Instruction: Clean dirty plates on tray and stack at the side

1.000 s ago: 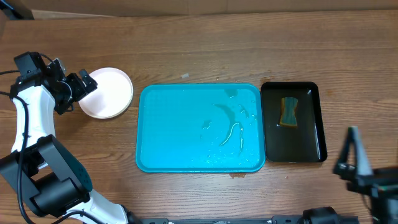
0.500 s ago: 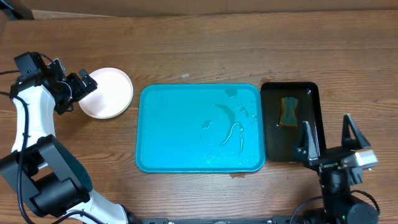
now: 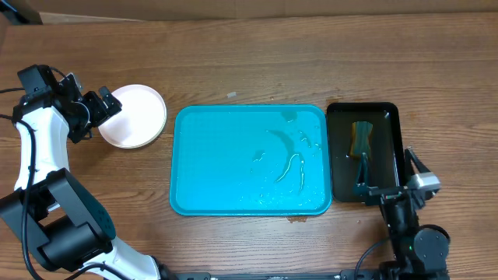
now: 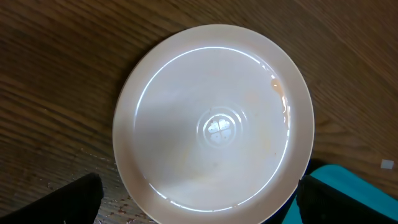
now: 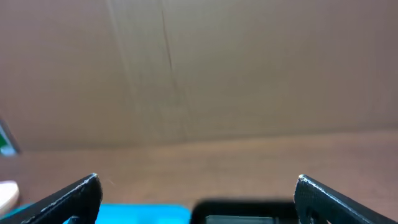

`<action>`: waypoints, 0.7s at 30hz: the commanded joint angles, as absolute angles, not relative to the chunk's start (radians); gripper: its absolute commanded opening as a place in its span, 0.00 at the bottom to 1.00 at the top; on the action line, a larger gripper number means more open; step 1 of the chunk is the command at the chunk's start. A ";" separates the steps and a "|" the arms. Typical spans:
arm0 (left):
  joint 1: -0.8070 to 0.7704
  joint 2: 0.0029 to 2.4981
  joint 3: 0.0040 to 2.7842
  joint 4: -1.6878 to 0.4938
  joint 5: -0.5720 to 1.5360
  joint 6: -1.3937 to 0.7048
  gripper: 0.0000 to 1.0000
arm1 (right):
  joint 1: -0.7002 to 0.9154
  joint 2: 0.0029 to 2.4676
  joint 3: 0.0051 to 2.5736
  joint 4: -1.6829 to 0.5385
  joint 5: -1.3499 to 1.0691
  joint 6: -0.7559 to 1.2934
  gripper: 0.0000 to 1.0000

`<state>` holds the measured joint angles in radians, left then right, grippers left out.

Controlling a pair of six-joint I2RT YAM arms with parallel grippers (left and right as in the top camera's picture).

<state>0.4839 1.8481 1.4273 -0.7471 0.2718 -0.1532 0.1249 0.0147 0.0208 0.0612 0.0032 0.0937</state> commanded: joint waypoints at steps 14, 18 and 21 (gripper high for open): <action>0.477 1.844 1.433 -0.747 0.270 -0.138 1.00 | 0.122 0.003 0.008 -0.084 -0.002 0.098 1.00; 0.477 1.844 1.433 -0.747 0.270 -0.138 1.00 | 0.122 0.003 0.008 -0.084 -0.002 0.098 1.00; 0.477 1.844 1.433 -0.747 0.270 -0.138 1.00 | 0.122 0.003 0.008 -0.084 -0.002 0.098 1.00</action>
<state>0.4839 1.8481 1.4273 -0.7467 0.2722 -0.1532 0.1249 0.0147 0.0185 -0.0902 0.0032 0.0937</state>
